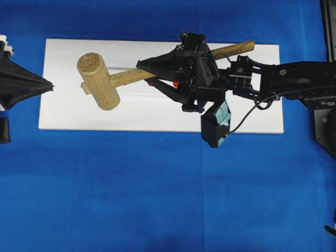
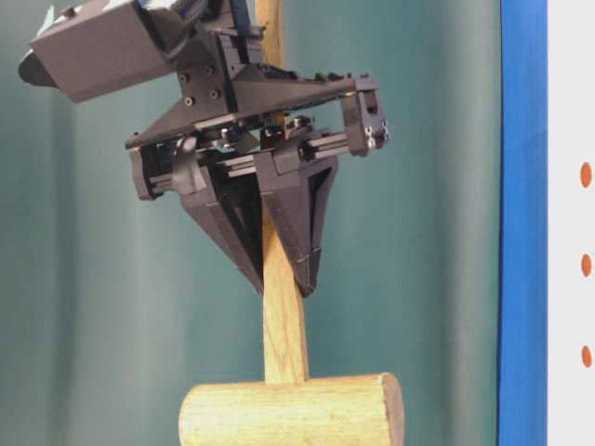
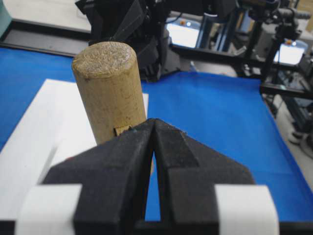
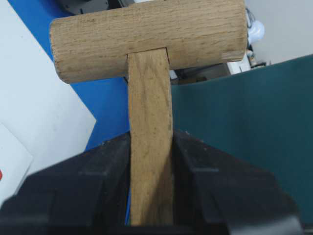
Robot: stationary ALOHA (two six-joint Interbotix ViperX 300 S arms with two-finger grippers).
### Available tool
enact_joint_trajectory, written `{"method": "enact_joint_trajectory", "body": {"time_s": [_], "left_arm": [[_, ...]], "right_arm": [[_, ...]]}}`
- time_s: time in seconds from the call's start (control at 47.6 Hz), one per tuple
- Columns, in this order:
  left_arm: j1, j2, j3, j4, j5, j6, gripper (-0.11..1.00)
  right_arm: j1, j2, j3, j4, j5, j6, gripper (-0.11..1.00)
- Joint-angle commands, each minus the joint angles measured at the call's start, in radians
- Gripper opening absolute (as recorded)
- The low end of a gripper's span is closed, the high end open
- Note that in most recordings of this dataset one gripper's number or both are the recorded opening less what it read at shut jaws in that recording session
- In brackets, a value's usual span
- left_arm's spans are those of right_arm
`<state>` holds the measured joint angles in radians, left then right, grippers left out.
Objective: Hit the mark with a hammer.
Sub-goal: 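Close the left gripper around the mallet head to steady it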
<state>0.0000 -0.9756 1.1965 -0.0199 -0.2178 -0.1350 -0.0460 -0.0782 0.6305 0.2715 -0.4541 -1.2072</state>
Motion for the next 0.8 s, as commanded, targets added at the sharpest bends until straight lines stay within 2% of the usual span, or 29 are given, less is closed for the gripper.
{"method": "enact_joint_trajectory", "body": {"time_s": [0.0,0.063,0.273,0.357,0.399,0.588,0.777], "left_arm": [[-0.002,0.008,-0.008,-0.003,-0.018,-0.003,0.02],[0.002,0.008,-0.008,-0.006,-0.025,-0.012,0.11],[0.028,0.008,-0.006,-0.011,-0.025,-0.110,0.73],[0.046,0.008,0.000,-0.011,-0.021,-0.137,0.89],[0.055,0.008,0.002,-0.011,-0.020,-0.146,0.93],[0.083,0.021,0.005,-0.011,-0.035,-0.173,0.93],[0.084,0.121,-0.006,-0.011,-0.149,-0.176,0.93]], "right_arm": [[0.002,-0.031,-0.012,0.003,-0.015,0.002,0.09],[0.000,-0.032,-0.014,0.003,-0.015,0.002,0.09],[0.002,-0.032,-0.014,0.005,-0.020,0.002,0.09],[0.000,-0.032,-0.014,0.003,-0.020,0.002,0.09],[0.002,-0.032,-0.014,0.003,-0.020,0.002,0.09],[0.002,-0.032,-0.015,0.003,-0.020,0.002,0.09],[0.002,-0.031,-0.017,0.003,-0.020,0.002,0.09]]}}
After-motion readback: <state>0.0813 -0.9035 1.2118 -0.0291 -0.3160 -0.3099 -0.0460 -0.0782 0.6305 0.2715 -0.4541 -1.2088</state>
